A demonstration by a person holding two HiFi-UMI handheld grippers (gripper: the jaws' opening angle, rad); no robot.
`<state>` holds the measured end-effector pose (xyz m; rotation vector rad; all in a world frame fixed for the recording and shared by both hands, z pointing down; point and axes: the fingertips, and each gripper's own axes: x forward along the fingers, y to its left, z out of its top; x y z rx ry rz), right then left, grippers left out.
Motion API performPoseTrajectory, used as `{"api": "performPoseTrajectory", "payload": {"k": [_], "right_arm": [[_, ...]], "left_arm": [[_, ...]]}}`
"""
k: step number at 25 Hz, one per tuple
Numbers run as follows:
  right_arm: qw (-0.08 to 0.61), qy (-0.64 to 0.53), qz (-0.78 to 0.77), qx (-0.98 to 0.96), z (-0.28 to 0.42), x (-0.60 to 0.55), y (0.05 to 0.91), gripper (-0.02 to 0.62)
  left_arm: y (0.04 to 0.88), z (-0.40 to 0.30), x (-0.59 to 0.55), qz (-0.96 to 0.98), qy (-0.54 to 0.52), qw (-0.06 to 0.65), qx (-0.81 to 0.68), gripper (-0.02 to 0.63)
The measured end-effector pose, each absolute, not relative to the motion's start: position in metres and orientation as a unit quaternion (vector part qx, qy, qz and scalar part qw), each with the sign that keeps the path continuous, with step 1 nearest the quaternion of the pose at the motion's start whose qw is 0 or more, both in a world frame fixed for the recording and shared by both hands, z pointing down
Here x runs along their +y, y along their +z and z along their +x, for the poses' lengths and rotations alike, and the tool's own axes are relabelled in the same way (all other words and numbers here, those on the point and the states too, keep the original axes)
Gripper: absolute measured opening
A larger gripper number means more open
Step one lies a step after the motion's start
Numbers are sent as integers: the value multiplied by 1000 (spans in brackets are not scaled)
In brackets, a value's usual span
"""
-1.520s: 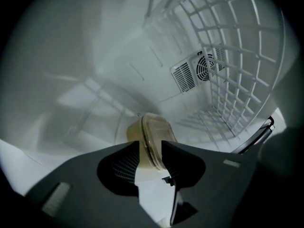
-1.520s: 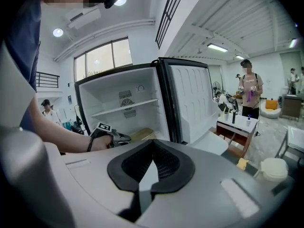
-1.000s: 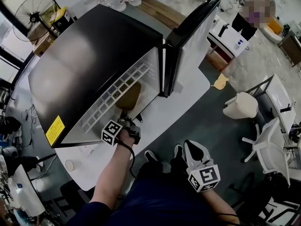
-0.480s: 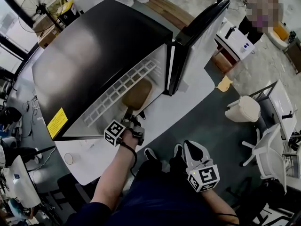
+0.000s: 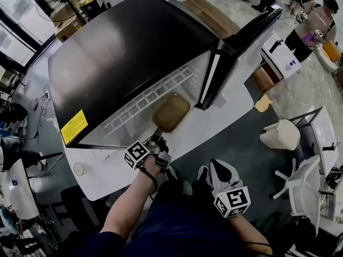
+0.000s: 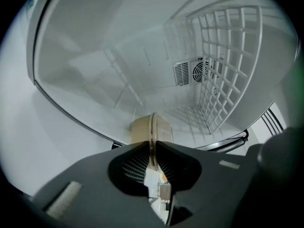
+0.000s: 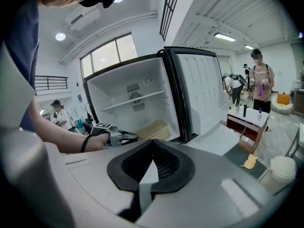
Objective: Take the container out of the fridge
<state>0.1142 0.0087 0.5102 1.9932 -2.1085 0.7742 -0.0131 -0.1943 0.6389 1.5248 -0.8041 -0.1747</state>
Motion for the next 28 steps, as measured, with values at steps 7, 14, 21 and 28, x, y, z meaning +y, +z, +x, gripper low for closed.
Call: {"api": "performPoseTrajectory", "payload": {"k": [7, 14, 21, 28], "right_arm": [[79, 257, 633, -726, 105, -4, 511, 5], [92, 256, 582, -766, 79, -22, 513, 5], [109, 255, 521, -807, 48, -30, 510, 5], [126, 256, 476, -832, 13, -38, 517, 5]], "left_arm": [[632, -15, -161, 687, -61, 651, -318, 49], [637, -37, -127, 702, -31, 647, -297, 49], [636, -80, -96, 703, -29, 644, -301, 49], [643, -135, -79, 710, -14, 641, -291, 49]]}}
